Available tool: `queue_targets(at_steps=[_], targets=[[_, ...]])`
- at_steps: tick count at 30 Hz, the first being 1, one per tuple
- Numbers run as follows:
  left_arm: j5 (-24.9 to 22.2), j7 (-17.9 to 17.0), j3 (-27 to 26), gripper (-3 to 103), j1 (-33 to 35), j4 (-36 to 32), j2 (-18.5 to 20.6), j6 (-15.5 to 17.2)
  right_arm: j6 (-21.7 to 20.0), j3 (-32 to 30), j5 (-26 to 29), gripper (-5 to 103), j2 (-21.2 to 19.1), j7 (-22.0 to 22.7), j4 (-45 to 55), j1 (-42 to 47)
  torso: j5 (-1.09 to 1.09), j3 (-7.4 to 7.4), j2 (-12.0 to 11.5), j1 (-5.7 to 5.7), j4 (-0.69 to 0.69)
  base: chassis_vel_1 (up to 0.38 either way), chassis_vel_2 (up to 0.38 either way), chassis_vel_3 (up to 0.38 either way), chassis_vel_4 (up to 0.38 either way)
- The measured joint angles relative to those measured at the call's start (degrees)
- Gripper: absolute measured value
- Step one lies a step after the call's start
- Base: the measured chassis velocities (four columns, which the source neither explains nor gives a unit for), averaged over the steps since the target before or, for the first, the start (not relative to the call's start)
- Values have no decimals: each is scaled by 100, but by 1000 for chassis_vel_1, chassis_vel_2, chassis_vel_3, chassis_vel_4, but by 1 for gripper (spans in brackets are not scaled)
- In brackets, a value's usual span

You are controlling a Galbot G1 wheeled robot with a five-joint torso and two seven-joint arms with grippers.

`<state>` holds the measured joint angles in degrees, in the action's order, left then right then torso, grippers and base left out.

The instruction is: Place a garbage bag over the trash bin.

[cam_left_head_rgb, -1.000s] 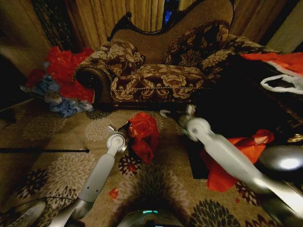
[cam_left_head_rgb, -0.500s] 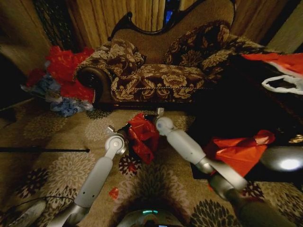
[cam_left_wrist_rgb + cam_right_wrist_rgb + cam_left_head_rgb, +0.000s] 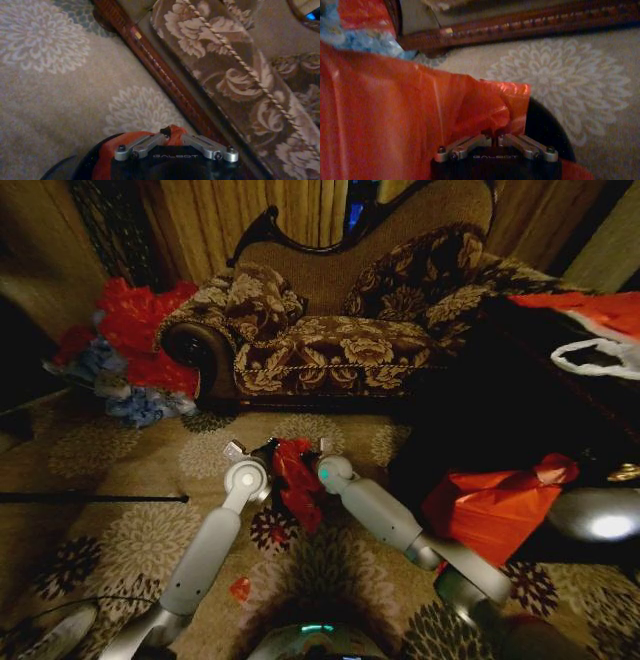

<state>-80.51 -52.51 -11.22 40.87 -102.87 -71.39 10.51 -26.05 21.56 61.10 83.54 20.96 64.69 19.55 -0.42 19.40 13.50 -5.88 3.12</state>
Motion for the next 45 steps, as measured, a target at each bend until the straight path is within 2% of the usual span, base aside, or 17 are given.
queue_targets(at_steps=[4, 6, 10, 15, 18, 21, 24, 25, 27, 29, 30, 32, 37, 38, 39, 42, 45], targets=[[0, 3, 12, 0, -155, 392, -79, 14, 33, -39, -126, 0, 187, -108, -339, -28, -1, 0, 0, 0, 0, 0, 0, 0, 0], [11, 56, 13, 0, -325, 845, -150, 13, 86, -75, -183, 0, 331, -141, -551, -77, -1, 0, 0, 0, -1, 0, 0, 0, 0], [73, 204, 21, 0, -518, 1331, -225, -16, 114, -89, -213, 0, 390, -152, -637, -116, -1, 0, 0, 0, 0, 0, 0, 0, 0], [134, 305, 34, 0, -622, 1515, -263, -33, 84, -94, -191, -3, 282, -79, -443, -118, -1, 1, 0, -1, -1, 0, 0, 0, 0], [143, 332, 50, 0, -666, 1534, -265, -35, 63, -94, -78, 14, 89, 98, -122, -151, 0, 1, 0, -1, 1, 0, 0, 0, 0], [143, 334, 50, 0, -684, 1555, -258, -35, 91, -95, -31, 19, 35, 207, -11, -190, 1, 0, 0, 0, 1, 0, 0, 0, 0], [136, 337, 46, 0, -720, 1649, -213, -36, 146, -117, 16, 35, -74, 341, 211, -298, 0, 0, 0, 0, 0, 0, 0, 0, 0], [136, 337, 46, 0, -720, 1649, -213, -36, 146, -117, 16, 35, -74, 341, 211, -298, 0, 0, 0, 0, 0, 0, 0, 0, 0], [111, 343, 38, 0, -734, 1716, -185, -36, 170, -139, 29, 46, -136, 407, 346, -358, 0, 0, 0, 0, 0, 0, 0, 0, 0], [105, 347, 32, 0, -740, 1757, -177, -39, 180, -163, 30, 46, -176, 431, 424, -379, 0, 0, 0, 0, -1, 0, 0, 0, 0], [101, 352, 21, 0, -748, 1824, -168, -45, 195, -195, 32, 57, -249, 480, 558, -394, 0, 1, 0, -1, -1, 0, 0, 0, 0], [100, 355, 13, 0, -752, 1857, -166, -52, 206, -221, 33, 57, -323, 537, 694, -391, 0, 1, 0, -1, -1, 0, 0, 0, 0], [87, 359, -10, 0, -763, 1923, -161, -69, 261, -364, 145, 79, -853, 834, 1587, -80, 0, 0, 0, 0, -1, 0, 0, 0, 0], [74, 360, -14, 0, -775, 1957, -165, -74, 263, -438, 182, 84, -1159, 878, 2039, 161, 1, 0, 0, 0, 0, 0, 0, 0, 0], [74, 360, -14, 0, -775, 1957, -165, -74, 263, -438, 182, 84, -1159, 878, 2039, 161, 1, 0, 0, 0, 0, 0, 0, 0, 0], [56, 358, -19, 0, -789, 2003, -159, -86, 264, -530, 421, 98, -1620, 1089, 2809, 664, 2, 0, 0, 0, 2, 0, 0, 0, 0], [52, 350, -36, 0, -799, 2040, -139, -102, 266, -584, 571, 99, -1776, 1190, 3163, 921, -2, 0, 0, 0, 1, 0, 0, 0, 0]])
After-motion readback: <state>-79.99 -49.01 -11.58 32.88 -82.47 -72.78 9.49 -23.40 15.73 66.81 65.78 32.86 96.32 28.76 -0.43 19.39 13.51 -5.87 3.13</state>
